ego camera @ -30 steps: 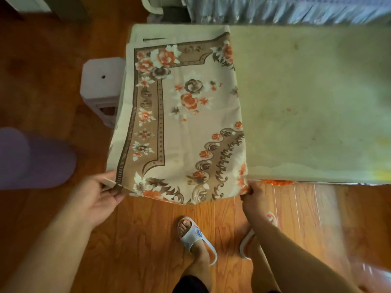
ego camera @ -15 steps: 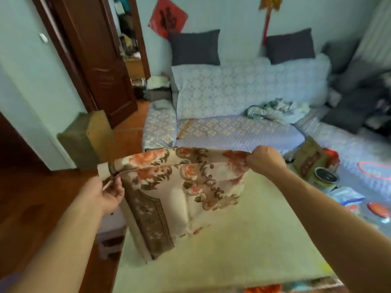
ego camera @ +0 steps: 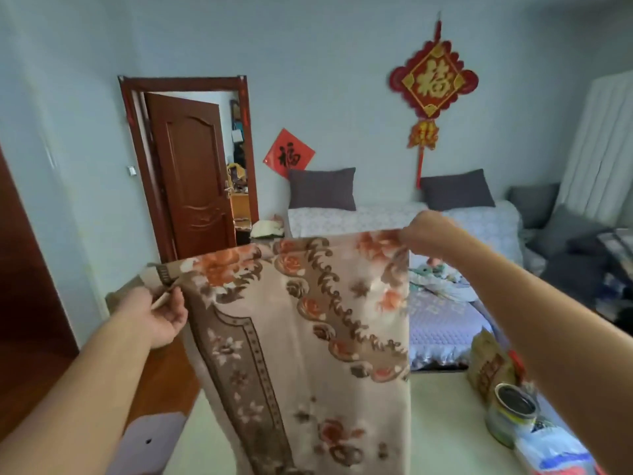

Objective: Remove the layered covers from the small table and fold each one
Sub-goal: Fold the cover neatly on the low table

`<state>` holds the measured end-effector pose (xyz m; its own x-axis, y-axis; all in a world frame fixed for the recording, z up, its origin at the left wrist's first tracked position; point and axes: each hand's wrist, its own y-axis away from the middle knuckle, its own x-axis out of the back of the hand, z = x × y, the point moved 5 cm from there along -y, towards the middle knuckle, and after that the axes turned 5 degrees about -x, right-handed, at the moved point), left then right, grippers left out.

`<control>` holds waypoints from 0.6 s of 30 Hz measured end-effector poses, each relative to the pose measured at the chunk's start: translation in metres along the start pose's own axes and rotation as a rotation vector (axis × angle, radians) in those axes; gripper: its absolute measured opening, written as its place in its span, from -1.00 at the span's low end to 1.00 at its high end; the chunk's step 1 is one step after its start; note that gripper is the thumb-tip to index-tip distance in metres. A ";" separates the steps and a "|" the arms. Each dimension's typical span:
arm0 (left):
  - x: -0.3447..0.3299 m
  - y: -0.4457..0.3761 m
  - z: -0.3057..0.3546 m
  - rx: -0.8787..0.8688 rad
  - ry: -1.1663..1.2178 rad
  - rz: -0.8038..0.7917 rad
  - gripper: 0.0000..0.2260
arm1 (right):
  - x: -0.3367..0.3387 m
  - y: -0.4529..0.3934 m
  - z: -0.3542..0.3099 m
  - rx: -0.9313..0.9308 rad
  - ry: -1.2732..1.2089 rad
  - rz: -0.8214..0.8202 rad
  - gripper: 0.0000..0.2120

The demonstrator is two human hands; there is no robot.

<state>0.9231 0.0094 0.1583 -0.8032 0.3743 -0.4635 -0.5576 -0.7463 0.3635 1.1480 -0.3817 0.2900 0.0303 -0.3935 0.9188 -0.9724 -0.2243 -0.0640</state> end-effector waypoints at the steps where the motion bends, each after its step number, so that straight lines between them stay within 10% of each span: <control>1: -0.012 0.005 -0.003 0.000 0.012 -0.007 -0.76 | 0.012 0.001 0.005 -0.008 0.017 0.010 -0.71; 4: -0.036 0.022 -0.014 0.005 0.046 -0.028 -0.76 | 0.029 0.002 0.032 -0.102 0.036 -0.226 -0.75; 18: -0.042 0.006 -0.009 -0.014 -0.160 -0.014 -0.78 | 0.008 -0.061 0.049 -0.159 -0.295 -0.124 -0.97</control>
<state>0.9550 -0.0159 0.1729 -0.8191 0.4670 -0.3331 -0.5669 -0.7474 0.3464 1.2189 -0.4143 0.2822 0.1934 -0.6175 0.7625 -0.9803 -0.1543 0.1236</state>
